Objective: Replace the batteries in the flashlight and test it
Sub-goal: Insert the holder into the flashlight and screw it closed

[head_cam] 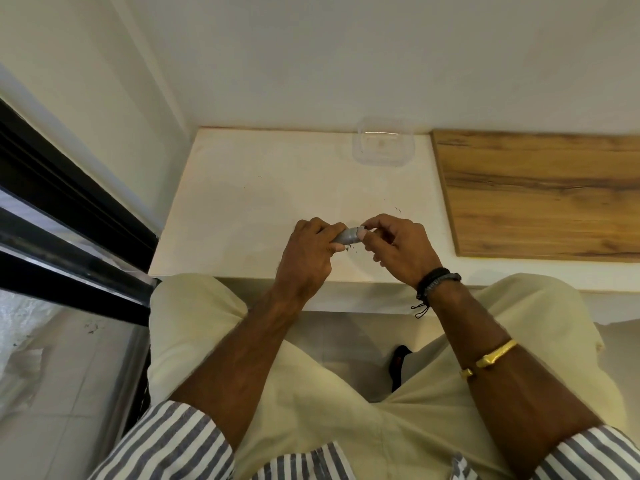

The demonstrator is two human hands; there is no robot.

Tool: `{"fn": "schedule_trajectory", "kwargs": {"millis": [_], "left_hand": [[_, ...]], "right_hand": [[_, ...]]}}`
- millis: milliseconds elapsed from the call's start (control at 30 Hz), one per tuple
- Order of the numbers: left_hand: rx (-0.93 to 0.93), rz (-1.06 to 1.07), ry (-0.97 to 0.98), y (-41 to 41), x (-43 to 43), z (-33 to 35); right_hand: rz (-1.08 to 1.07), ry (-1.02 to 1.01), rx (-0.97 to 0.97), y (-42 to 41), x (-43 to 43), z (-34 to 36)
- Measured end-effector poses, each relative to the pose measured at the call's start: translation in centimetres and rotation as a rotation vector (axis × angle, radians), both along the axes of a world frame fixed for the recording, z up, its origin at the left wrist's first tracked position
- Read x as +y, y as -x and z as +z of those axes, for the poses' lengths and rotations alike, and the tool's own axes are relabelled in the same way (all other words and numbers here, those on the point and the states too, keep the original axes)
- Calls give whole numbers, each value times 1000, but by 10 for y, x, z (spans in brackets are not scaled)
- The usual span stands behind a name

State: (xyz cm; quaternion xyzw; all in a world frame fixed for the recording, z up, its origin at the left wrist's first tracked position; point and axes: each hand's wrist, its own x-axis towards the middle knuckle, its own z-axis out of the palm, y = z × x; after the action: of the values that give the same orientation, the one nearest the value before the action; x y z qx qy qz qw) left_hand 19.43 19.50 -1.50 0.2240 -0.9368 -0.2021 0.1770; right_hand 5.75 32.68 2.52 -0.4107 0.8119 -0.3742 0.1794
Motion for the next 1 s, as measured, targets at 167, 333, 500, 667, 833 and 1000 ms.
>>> {"fn": "schedule_trajectory", "kwargs": {"millis": [167,333,500,667,833,1000], "left_hand": [[20,-61,21,0,3,0],[10,-17,-20,1,1,-3],[-6,15,-24,0,-3,-1],[-11,3,4,0,-1,-1],[-6,-25,15,1,0,-1],[31,-73,49,1,2,0]], "right_hand": [[-84,-175,139,-5,-4,-7],[-85,-57,-115,-3,-2,-2],[42,14,-55,3,3,0],[7,11,-35,0,1,2],[-35,-66,53,-4,-2,-2],[-152,-192,129,-7,-6,-10]]}}
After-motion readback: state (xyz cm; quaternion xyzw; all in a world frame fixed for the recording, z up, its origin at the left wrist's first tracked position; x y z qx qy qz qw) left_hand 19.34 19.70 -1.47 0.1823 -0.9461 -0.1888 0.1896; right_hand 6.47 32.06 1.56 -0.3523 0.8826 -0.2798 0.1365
